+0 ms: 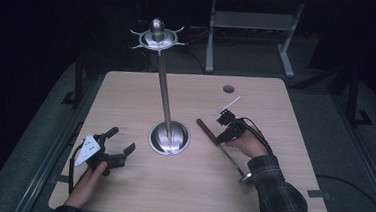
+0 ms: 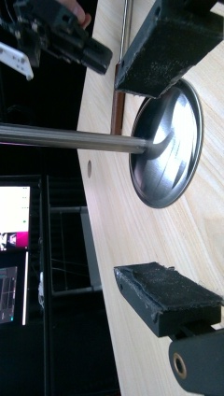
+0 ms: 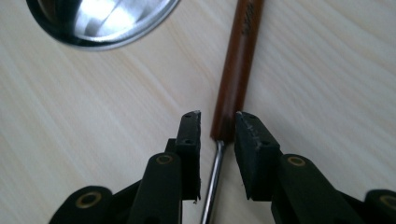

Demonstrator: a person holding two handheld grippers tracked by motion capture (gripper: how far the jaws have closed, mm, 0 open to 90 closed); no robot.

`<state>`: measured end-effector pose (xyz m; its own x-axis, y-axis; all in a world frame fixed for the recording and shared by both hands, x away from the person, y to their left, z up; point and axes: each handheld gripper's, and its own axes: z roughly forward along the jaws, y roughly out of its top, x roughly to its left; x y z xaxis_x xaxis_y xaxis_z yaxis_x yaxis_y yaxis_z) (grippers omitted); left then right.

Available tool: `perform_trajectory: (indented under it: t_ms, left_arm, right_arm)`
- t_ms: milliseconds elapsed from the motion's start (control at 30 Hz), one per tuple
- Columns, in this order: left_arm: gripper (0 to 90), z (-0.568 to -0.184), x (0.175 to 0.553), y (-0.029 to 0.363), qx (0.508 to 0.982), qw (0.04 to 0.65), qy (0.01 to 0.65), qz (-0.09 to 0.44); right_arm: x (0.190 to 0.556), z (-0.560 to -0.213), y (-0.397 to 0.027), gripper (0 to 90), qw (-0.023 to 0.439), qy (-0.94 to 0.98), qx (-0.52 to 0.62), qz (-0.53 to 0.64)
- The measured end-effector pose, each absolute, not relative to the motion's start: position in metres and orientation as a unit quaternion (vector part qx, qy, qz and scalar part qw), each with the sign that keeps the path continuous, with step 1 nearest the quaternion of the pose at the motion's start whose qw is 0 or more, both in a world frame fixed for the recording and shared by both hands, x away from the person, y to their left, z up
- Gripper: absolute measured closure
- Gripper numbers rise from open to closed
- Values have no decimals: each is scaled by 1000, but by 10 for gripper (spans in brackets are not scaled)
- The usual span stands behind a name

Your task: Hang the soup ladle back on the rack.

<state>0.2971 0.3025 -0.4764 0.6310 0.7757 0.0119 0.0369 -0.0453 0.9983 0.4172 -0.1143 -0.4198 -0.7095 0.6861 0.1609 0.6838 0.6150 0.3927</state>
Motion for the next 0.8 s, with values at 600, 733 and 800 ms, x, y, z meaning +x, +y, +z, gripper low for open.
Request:
perform_trajectory:
  t_ms: [600,733,800]
  left_arm:
    - [97,-476,297,302,661,618,307,295]
    - [97,-476,297,302,662,617,307,295]
    - [97,-476,297,302,662,617,307,295]
  right_arm:
    - [436,-436,-88,685,5,908,393,146]
    - [435,-439,-86,685,11,909,393,139]
    - [435,-439,-85,687,14,911,390,136]
